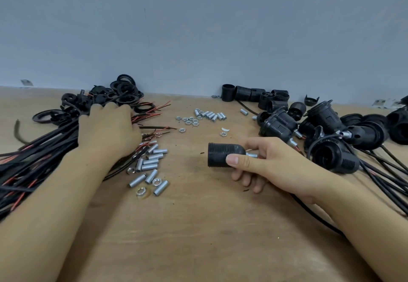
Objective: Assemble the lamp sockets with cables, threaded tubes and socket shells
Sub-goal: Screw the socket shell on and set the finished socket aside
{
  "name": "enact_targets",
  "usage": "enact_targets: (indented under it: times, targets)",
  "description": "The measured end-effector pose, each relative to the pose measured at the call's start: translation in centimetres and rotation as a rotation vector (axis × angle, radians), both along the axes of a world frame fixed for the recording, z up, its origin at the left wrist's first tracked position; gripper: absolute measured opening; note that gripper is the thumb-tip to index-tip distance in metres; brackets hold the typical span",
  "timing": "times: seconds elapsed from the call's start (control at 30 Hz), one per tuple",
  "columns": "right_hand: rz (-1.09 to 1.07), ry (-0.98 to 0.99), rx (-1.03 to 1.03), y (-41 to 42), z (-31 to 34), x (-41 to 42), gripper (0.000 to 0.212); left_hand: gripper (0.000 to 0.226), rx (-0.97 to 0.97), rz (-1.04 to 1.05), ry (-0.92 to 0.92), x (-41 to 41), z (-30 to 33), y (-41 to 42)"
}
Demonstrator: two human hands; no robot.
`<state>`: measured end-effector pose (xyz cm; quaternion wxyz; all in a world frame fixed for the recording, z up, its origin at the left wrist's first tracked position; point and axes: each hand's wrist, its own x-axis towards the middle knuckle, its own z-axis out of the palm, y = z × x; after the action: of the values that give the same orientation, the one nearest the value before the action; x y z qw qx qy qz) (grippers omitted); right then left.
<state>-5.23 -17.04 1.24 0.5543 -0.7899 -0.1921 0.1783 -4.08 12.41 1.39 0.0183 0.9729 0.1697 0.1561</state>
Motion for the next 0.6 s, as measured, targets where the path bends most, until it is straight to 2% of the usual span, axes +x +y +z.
enact_targets:
  times: [0.13,0.23,0.3,0.43,0.5,0.6]
  targets:
    - [0.003,0.004,0.005,-0.1,0.0,0.0,0.025,0.026,-0.099,-0.02,0.011,0.5,-0.5,0.7]
    - [0.0,0.004,0.002,-0.2,0.0,0.1,0.025,0.027,-0.215,-0.038,-0.017,0.7,-0.2,1.0]
    - [0.0,0.011,0.0,-0.1,0.1,0.0,0.027,0.026,-0.218,-0.065,-0.018,0.7,0.0,1.0]
    - [-0.006,0.022,-0.006,-0.1,0.1,0.1,0.02,0.03,-0.288,-0.151,-0.181,3.8,1.0,0.7]
    - [-0.007,0.026,-0.007,-0.1,0.0,0.2,0.019,0.032,-0.182,-0.139,-0.061,6.9,1.7,1.0]
    - [-0.002,0.04,-0.001,-0.3,-0.2,0.4,0.022,0.046,-0.012,-0.192,0.279,10.4,2.9,1.4]
